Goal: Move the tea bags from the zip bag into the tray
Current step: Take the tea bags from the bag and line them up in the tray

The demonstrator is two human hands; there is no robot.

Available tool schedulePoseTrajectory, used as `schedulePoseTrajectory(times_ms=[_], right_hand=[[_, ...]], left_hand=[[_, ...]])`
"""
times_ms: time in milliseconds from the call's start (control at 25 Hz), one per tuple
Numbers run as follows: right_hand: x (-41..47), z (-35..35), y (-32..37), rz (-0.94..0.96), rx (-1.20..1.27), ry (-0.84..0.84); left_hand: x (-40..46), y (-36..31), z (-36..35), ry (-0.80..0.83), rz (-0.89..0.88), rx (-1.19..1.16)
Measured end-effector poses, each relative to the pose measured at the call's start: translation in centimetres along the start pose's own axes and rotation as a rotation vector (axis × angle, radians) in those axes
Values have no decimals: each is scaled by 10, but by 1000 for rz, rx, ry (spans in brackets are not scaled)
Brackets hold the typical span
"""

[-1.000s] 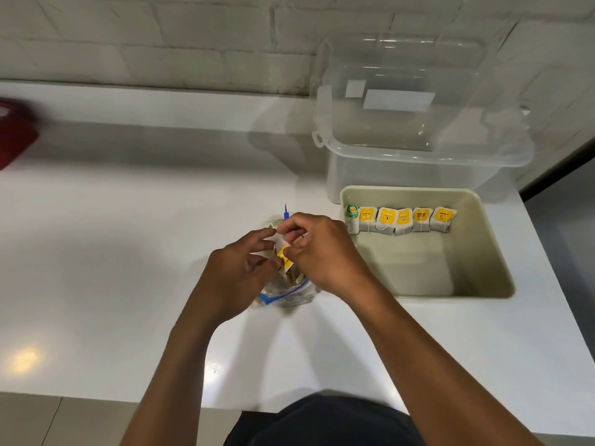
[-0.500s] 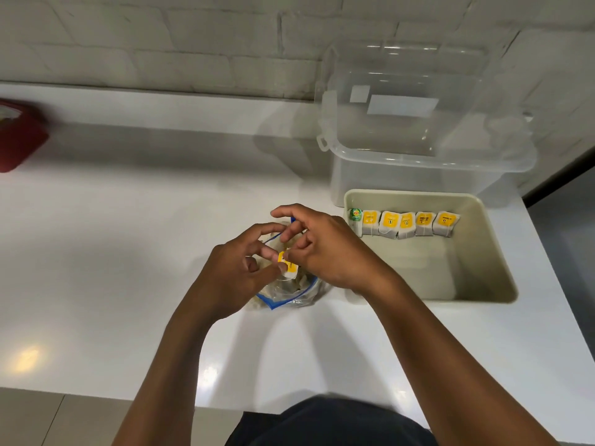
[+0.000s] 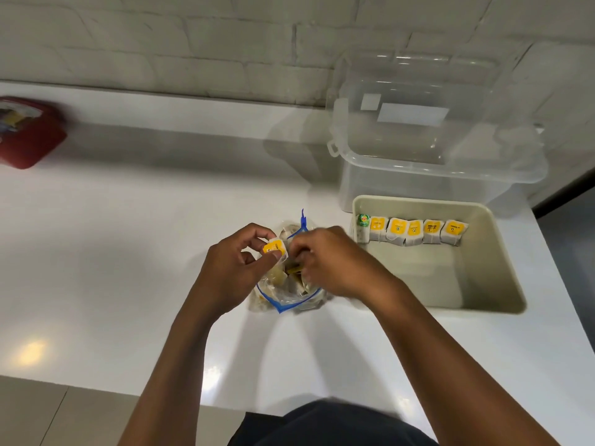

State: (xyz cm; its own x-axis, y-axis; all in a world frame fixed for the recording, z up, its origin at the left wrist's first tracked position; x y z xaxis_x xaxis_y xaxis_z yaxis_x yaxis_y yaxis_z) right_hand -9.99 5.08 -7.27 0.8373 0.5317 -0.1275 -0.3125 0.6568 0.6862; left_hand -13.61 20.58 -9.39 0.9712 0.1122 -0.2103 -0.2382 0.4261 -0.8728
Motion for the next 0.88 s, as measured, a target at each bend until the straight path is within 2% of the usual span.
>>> schedulePoseTrajectory(times_ms=[40,120,280,400,720,880], right_hand=[[-1,-11,2,1,-146,104],[0,-25,1,-46,-273,170],[4,-49,-11,-201,-354,139],[2,-52,-11,-223,-426,73],[-3,-30,-4,-192,-415,25],[-8,-16,-2,-202,-280,-8]], left_hand=[[-1,-1,-3,34,-7,22],[-3,-5,-8,71,-33,74],[-5,-1,-7,42,-11,144],[-7,-2,-7,40,-45,189],[-10,-9,-9,-49,-100,207],[-8,-6,-9,-97,-119,240]])
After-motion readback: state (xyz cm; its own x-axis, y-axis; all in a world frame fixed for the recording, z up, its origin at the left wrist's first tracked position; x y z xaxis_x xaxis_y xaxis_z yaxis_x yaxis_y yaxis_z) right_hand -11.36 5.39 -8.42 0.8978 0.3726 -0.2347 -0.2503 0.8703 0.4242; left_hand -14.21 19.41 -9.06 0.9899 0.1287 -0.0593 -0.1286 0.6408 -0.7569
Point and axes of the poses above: each hand's wrist, its own x-axis towards the middle knuckle, its own z-axis out of the back of the hand, y = z × x, the point moved 6 cm from there along x, towards the middle knuckle, and after that the axes turned 6 degrees about z, right-handed, at the moved point
